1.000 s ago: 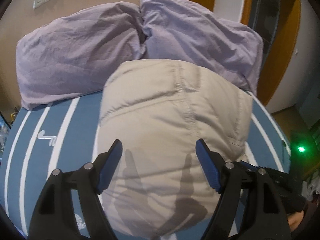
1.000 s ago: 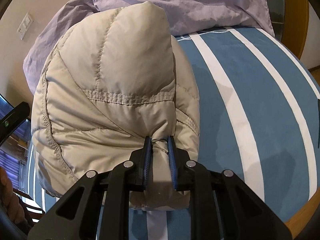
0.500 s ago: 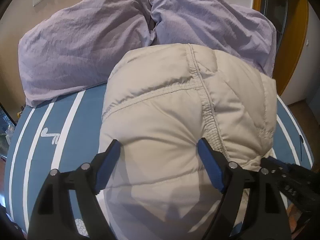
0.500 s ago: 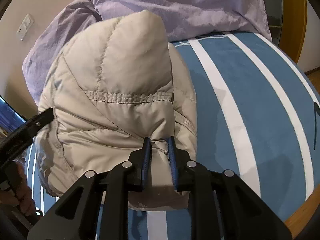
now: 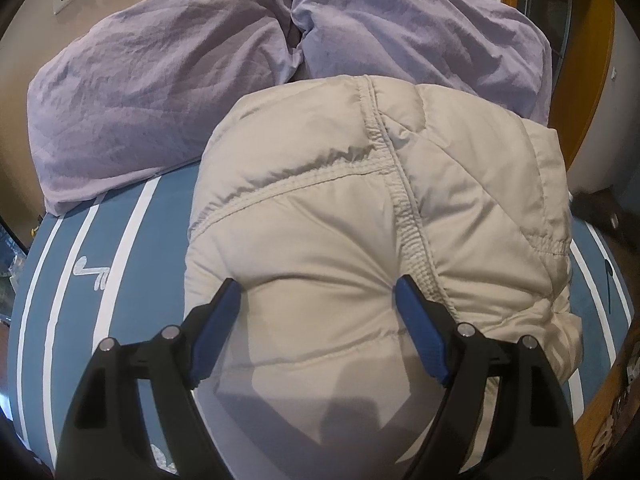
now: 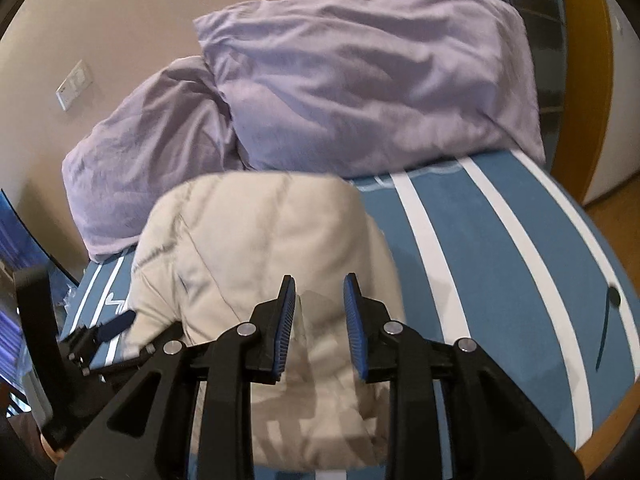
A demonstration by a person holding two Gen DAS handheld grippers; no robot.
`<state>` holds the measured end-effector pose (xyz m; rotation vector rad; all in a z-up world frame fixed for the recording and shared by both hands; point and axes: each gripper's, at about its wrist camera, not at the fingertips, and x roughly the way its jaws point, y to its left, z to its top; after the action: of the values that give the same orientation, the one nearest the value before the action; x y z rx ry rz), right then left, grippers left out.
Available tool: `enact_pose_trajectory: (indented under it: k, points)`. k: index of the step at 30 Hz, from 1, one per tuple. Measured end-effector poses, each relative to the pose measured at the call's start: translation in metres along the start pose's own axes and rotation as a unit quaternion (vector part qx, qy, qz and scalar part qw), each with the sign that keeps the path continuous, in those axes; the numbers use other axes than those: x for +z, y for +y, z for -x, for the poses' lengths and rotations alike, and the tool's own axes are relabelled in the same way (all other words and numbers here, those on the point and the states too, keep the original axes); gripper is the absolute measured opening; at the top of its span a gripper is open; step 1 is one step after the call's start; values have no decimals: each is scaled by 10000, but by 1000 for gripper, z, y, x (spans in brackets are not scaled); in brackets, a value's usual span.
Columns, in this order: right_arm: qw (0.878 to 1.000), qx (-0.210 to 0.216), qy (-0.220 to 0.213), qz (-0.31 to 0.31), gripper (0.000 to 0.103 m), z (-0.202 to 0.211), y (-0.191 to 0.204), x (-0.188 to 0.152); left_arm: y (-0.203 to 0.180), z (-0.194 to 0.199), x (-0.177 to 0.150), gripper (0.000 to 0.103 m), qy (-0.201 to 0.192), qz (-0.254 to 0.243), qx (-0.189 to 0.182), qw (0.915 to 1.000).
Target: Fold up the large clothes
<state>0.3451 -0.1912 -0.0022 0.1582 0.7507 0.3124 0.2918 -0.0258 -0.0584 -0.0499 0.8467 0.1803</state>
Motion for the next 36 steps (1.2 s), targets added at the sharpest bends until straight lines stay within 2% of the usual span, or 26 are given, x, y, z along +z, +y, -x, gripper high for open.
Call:
enact_pose_trajectory:
  k: [7,18,26,31,36]
  points:
    - [9996,-163,31,230,27,-28,11,16,-2,-3,1,80,12,-72,-64,10000]
    - [9981,-442,390,152,26,-70,-2,-3,-4,-4,3,80,-31,-171,-244,9996]
    - [9980,-518,323,145,26,-84,-6,-20,-6,0,3,81,-140,-234,-362,9990]
    - [9981,-528,293,146,26,-89,-8,-25,-3,9,9,82,-203,-145,-526,9983]
    - [9982,-522,264,139,26,-90,-9,-27,8,17,28,82,-279,167,-774,9965]
